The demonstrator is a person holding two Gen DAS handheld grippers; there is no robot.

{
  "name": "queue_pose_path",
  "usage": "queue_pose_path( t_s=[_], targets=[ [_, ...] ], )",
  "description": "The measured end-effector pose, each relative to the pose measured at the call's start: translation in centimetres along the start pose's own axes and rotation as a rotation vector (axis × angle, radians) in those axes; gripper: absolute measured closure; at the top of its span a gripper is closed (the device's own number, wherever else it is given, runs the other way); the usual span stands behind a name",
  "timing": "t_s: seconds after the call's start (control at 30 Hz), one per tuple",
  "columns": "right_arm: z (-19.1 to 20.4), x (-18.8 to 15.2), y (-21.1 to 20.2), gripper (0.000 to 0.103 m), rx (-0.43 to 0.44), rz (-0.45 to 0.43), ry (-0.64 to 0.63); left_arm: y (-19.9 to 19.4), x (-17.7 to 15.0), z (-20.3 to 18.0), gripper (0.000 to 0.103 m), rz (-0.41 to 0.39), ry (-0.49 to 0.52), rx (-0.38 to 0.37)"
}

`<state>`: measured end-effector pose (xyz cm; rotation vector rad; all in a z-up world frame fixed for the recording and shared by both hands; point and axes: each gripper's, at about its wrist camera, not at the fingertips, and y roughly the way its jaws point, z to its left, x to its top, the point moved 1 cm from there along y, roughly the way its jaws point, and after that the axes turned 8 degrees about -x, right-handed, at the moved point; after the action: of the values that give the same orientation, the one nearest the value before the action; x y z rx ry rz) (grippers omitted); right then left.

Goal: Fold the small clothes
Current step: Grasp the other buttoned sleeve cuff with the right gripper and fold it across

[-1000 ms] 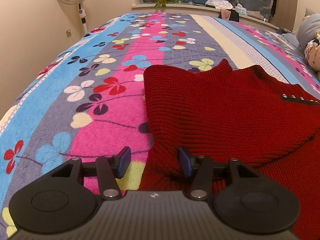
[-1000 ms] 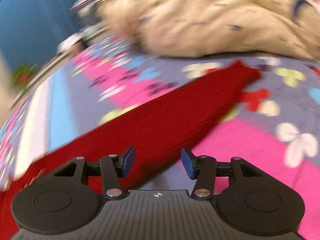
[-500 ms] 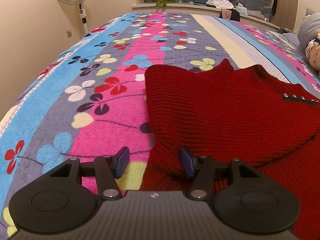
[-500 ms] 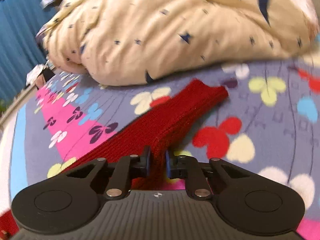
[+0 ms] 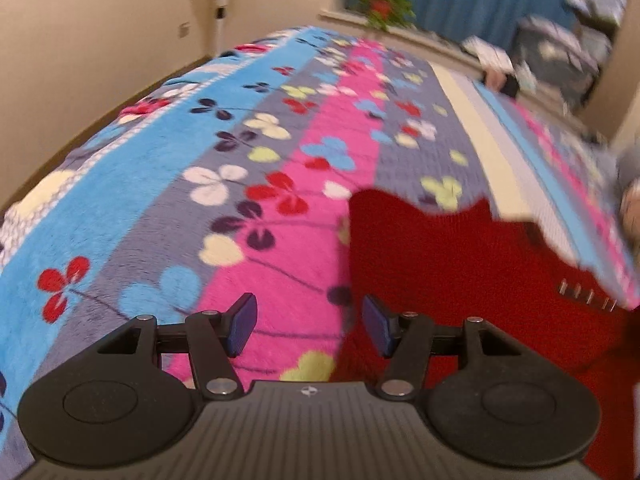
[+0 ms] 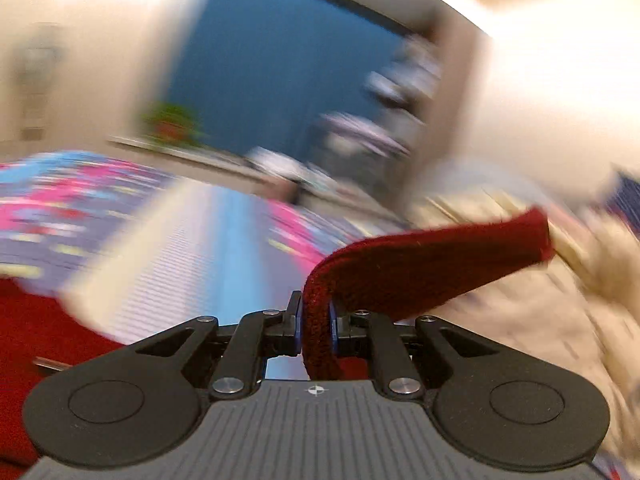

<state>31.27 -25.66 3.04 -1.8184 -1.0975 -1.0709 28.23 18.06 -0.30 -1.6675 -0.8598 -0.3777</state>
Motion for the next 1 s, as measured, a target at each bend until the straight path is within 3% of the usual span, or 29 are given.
queue_pose_path(
  t_s=[0.1,0.2,0.23,0.27,0.33,0.37,0.4,0.53,0.67,0.7,0.77,0.8,0.87,1.0],
  targets=[
    [8.2,2.1,-5.1,0.09,0.195,-0.098,-0.056,-1.0,1.1,1.1,0.039,-0.008,-0.057,-0.034],
    [15.7,1.2,-9.6,0.09,0.396,-0.124,-0.15,-1.7,1.7,2.0,0.039,-0.006,-0.096,-0.069],
    [17.6,0.4,-10.3,0.088,0.449,-0.109,-0.203,-1.9,1.7,2.3,0.039,-0.002,-0.113,-0.085],
    [20.0,-1.0,-10.6,0.082,0.516,-0.028,-0.283,-1.8,1.8,2.5,0.039,0.008,-0.13,-0.108],
    [22.1,-3.1,-10.5,0.08,0.603,0.133,-0.385,-1.5,1.7,2.8,0.039,0.035,-0.157,-0.161],
    [21.9,-3.5,-11.2,0.076,0.58,0.093,-0.391,-1.4,1.6,2.8,0.039,0.045,-0.169,-0.183],
    [21.2,-3.3,-11.7,0.074,0.565,0.07,-0.39,-1.2,1.6,2.8,0.039,0.052,-0.18,-0.2],
    [16.0,-2.3,-12.2,0.066,0.589,0.132,-0.283,-0.5,1.4,2.0,0.04,0.057,-0.189,-0.249],
    [8.9,-3.6,-10.8,0.052,0.488,0.179,-0.217,1.6,-0.2,0.6,0.04,0.086,-0.152,-0.292],
    [7.3,-5.0,-10.0,0.052,0.453,0.233,-0.214,2.7,-1.0,0.3,0.04,0.116,-0.128,-0.276],
    [3.8,-8.0,-7.2,0.048,0.368,0.477,-0.197,4.7,-2.8,-0.1,0.041,0.198,-0.075,-0.179],
    [1.9,-8.6,-6.9,0.044,0.371,0.512,-0.12,4.4,-3.2,-0.3,0.041,0.17,-0.057,-0.177],
    [-2.3,-8.3,-7.7,0.046,0.348,0.575,-0.005,2.9,-2.6,-1.3,0.042,0.144,-0.019,-0.165],
    [-7.6,-6.9,-11.8,0.047,0.32,0.515,0.012,-1.8,-2.2,-2.7,0.04,0.03,0.081,-0.22]
  ],
)
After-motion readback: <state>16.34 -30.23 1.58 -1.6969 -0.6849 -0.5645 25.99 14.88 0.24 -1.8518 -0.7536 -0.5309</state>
